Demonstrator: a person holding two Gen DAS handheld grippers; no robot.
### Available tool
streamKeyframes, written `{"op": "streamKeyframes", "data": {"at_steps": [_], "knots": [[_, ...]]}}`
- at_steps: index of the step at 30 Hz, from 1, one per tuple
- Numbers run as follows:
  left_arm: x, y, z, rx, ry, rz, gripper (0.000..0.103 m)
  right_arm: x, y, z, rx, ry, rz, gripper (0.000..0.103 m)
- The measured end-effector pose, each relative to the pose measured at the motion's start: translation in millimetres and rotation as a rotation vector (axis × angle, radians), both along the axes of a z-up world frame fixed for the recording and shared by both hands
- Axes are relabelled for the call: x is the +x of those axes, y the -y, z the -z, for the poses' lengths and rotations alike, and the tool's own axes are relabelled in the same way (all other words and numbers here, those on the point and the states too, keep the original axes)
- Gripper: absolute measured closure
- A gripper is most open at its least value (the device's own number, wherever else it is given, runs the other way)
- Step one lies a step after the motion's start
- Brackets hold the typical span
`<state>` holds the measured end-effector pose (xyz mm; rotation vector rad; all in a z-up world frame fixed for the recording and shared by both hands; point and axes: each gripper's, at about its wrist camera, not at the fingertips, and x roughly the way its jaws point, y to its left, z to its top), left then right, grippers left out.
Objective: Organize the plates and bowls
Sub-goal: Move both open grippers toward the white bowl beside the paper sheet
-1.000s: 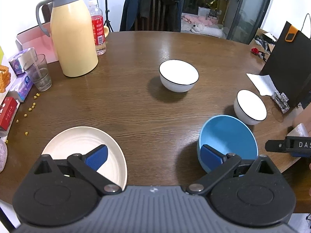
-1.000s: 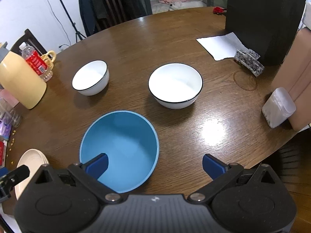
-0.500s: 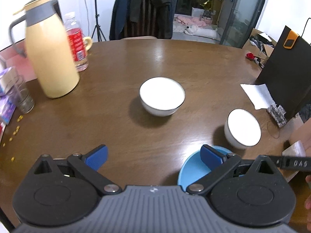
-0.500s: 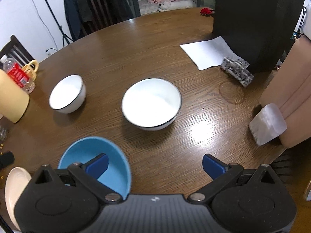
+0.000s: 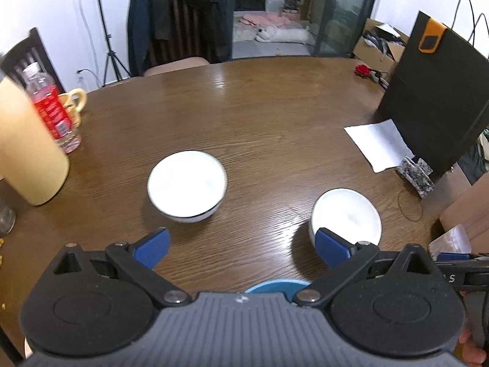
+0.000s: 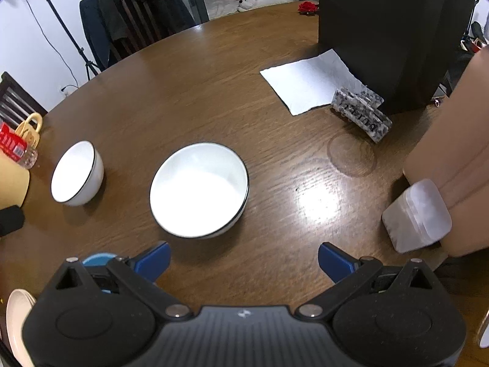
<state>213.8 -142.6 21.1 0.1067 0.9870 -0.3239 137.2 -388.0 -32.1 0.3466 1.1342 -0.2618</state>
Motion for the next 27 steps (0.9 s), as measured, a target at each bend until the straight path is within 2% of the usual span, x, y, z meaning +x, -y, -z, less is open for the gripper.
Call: {"op": "streamKeyframes", "data": {"at_steps": [12, 17, 20, 27], "knots": [[33, 58, 23, 0.033, -0.082, 0.069, 0.0, 28, 25, 16, 0.014, -0.02, 0.0, 0.002], [43, 74, 37, 0.051, -0.112, 0.077, 0.001, 37, 34, 27, 0.024, -0.04, 0.004, 0.01], [50, 80, 45, 0.058, -0.139, 0.077, 0.006, 43, 40, 34, 0.04, -0.055, 0.011, 0.019], [63, 92, 65, 0.06, -0.196, 0.081, 0.025, 59, 45, 43, 0.061, -0.066, 0.0, 0.028]]}}
